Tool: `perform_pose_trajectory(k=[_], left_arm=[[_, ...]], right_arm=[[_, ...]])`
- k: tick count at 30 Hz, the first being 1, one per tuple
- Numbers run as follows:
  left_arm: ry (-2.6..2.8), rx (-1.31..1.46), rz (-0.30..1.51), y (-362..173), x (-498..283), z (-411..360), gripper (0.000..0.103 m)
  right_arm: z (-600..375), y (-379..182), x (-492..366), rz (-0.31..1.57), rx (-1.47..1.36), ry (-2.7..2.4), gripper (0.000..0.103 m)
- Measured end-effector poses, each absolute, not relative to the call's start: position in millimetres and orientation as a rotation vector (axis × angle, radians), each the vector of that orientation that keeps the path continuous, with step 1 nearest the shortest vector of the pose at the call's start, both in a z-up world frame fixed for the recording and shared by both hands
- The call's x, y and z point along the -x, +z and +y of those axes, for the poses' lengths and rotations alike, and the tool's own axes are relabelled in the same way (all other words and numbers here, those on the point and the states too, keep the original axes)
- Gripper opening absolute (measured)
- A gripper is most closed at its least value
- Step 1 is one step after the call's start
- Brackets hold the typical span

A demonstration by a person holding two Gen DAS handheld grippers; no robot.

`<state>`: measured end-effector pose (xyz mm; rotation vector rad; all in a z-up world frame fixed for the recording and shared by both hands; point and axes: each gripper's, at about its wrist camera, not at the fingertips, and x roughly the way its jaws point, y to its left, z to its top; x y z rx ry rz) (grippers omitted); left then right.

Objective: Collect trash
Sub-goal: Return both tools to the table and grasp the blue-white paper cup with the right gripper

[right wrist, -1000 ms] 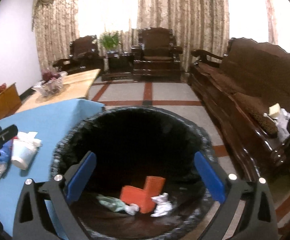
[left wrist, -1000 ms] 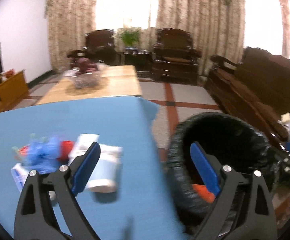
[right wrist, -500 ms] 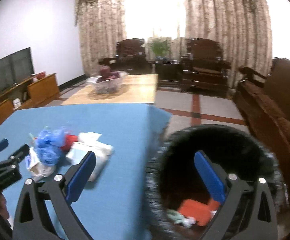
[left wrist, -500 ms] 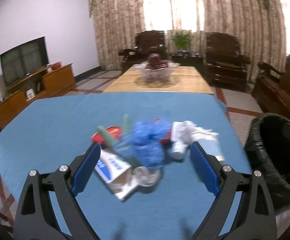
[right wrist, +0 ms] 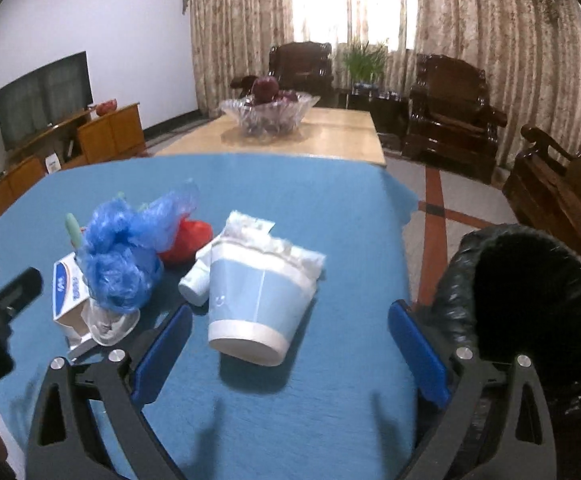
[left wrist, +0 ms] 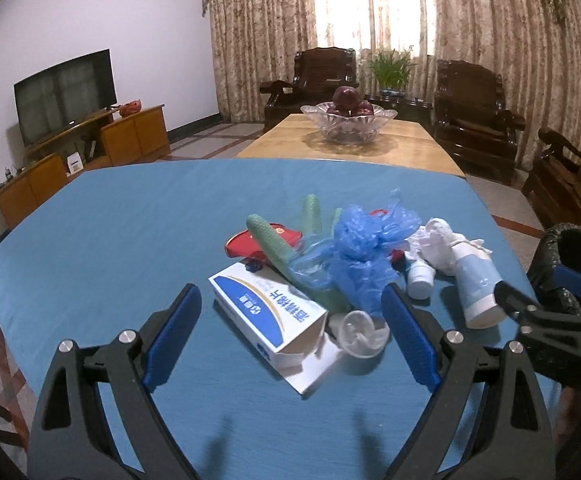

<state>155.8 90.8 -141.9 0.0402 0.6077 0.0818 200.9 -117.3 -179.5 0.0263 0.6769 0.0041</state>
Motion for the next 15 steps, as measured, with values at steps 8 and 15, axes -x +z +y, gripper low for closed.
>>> perform_pose_trajectory(k=[8,15], left_arm=[[0.098,-0.044,0.623,-153,-162,101,0.088],[0.091,-0.037,0.637,-159,-167,105,0.088]], right_arm=[[-117,-195,-215,0.715,-0.047,0.008,0.093],[-112,-206,-232,0.783,-0.071,0.061,0.078]])
